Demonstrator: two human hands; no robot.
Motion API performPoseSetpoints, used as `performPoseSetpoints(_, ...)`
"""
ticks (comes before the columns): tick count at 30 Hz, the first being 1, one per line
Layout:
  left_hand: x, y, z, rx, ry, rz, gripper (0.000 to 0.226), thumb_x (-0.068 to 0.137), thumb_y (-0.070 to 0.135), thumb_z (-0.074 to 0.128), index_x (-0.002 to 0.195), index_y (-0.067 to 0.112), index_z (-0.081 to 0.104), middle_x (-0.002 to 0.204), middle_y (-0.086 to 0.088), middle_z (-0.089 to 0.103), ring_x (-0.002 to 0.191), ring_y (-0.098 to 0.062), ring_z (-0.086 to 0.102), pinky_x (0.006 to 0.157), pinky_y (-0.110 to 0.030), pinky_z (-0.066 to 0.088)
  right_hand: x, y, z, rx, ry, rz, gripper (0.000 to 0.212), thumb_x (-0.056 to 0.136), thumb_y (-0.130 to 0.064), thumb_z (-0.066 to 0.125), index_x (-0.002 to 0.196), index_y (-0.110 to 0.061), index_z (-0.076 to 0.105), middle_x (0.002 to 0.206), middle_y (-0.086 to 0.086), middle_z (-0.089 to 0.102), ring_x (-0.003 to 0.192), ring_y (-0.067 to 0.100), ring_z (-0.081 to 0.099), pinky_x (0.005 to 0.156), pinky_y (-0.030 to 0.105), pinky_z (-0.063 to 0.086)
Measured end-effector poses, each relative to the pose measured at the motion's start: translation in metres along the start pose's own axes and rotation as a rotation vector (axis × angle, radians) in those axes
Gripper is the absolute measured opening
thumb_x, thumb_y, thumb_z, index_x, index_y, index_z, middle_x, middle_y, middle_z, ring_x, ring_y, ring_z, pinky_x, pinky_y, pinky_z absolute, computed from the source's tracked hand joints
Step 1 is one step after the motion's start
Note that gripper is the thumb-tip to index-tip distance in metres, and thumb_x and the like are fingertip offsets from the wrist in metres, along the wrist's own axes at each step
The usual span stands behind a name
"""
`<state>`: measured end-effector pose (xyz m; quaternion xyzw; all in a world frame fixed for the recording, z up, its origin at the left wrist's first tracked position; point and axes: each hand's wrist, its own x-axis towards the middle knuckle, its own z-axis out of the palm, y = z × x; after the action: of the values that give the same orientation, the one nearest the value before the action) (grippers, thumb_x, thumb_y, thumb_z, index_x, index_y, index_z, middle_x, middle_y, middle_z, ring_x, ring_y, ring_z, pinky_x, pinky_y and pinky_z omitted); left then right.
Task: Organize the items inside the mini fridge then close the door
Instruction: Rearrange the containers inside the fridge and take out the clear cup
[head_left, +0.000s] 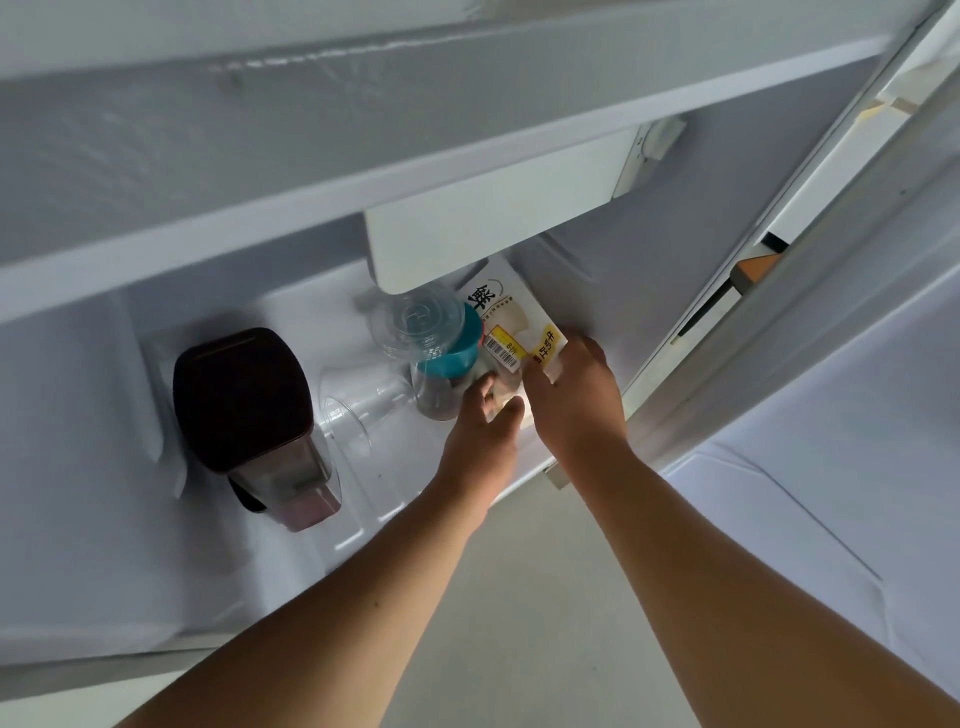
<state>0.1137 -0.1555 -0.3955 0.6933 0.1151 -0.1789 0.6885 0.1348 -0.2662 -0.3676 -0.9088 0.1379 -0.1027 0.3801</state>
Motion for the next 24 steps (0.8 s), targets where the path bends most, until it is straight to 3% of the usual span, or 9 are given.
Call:
performPoseSetpoints(2,-0.002,0.002,0.001,-0.009,0.005,-0.001,0.055,0.104,0.032,0.057,0.155,0.032,0.036,0.16,-0.002,0.048,0.14,-0.021,0.052,0.117,-0.046,0.043,0.002,0.001,-0.001,0.02,-0.018,0.011,0.037,0.099,-0.029,0.067,0.135,-0.025,0.061,0.129,-0.002,0.065,0.095,0.009,0.056,0.067,0.015,0.04)
performPoseSetpoints(6,-0.008,0.001,-0.006,0.038,0.006,-0.021,0.048,0.104,0.031,0.058,0.15,0.028,0.046,0.153,-0.003,0.056,0.134,-0.022,0.059,0.115,-0.048,0.046,-0.008,-0.001,-0.008,-0.038,0.0,0.031,0.046,0.098,-0.035,0.067,0.141,-0.029,0.053,0.134,-0.002,0.063,0.102,0.018,0.064,0.078,0.028,0.046)
performPoseSetpoints(9,-0.018,0.0,-0.022,-0.003,0.179,-0.017,0.016,0.108,0.024,0.052,0.12,0.026,0.063,0.126,-0.006,0.07,0.105,-0.02,0.073,0.084,-0.033,0.063,-0.027,-0.012,-0.018,-0.216,0.124,-0.075,0.063,0.09,-0.037,0.074,0.144,-0.031,0.041,0.142,0.002,0.055,0.108,0.028,0.067,0.079,0.032,0.048)
performPoseSetpoints(11,-0.027,0.005,-0.033,-0.165,0.368,-0.054,0.014,0.109,0.032,0.047,0.106,0.032,0.061,0.107,-0.002,0.071,0.084,-0.016,0.072,0.06,-0.025,0.059,-0.035,-0.027,-0.022,-0.226,0.218,-0.185,0.061,0.087,-0.033,0.076,0.14,-0.029,0.045,0.137,0.002,0.057,0.11,0.026,0.065,0.082,0.03,0.049)
performPoseSetpoints(12,-0.031,0.009,-0.038,-0.243,0.442,-0.072,0.018,0.109,0.04,0.045,0.109,0.031,0.06,0.102,-0.001,0.07,0.079,-0.016,0.07,0.058,-0.026,0.055,-0.035,-0.036,-0.023,-0.174,0.224,-0.229,0.054,0.088,-0.032,0.074,0.136,-0.028,0.05,0.131,0.001,0.06,0.106,0.022,0.064,0.084,0.03,0.053)
performPoseSetpoints(15,-0.033,0.023,-0.043,-0.386,0.538,-0.076,0.042,0.103,0.058,0.042,0.122,0.024,0.057,0.098,0.001,0.07,0.068,-0.017,0.066,0.062,-0.032,0.05,-0.025,-0.065,-0.017,0.019,0.085,-0.236,0.032,0.097,-0.033,0.066,0.128,-0.029,0.064,0.115,-0.006,0.067,0.09,0.008,0.062,0.084,0.03,0.06)
performPoseSetpoints(19,-0.026,0.046,-0.045,-0.509,0.566,-0.051,0.045,0.098,0.067,0.049,0.123,0.03,0.054,0.104,0.003,0.069,0.065,-0.012,0.075,0.06,-0.028,0.053,0.003,-0.088,-0.006,0.05,-0.103,-0.186,0.042,0.101,-0.039,0.06,0.143,-0.032,0.059,0.132,-0.004,0.066,0.109,0.015,0.066,0.089,0.026,0.051)
performPoseSetpoints(22,-0.019,0.054,-0.049,-0.538,0.565,-0.029,0.042,0.099,0.063,0.054,0.125,0.03,0.055,0.107,0.003,0.068,0.079,-0.013,0.074,0.051,-0.021,0.054,0.013,-0.089,0.0,0.022,-0.261,-0.156,0.043,0.104,-0.038,0.058,0.147,-0.031,0.056,0.14,0.0,0.067,0.117,0.021,0.067,0.1,0.039,0.057)
performPoseSetpoints(24,-0.016,0.058,-0.052,-0.518,0.571,0.024,0.036,0.101,0.056,0.056,0.124,0.028,0.058,0.105,0.003,0.069,0.08,-0.012,0.074,0.048,-0.017,0.054,0.016,-0.087,0.001,0.027,-0.303,-0.131,0.044,0.105,-0.035,0.058,0.148,-0.029,0.056,0.141,0.001,0.067,0.115,0.023,0.069,0.096,0.045,0.061)
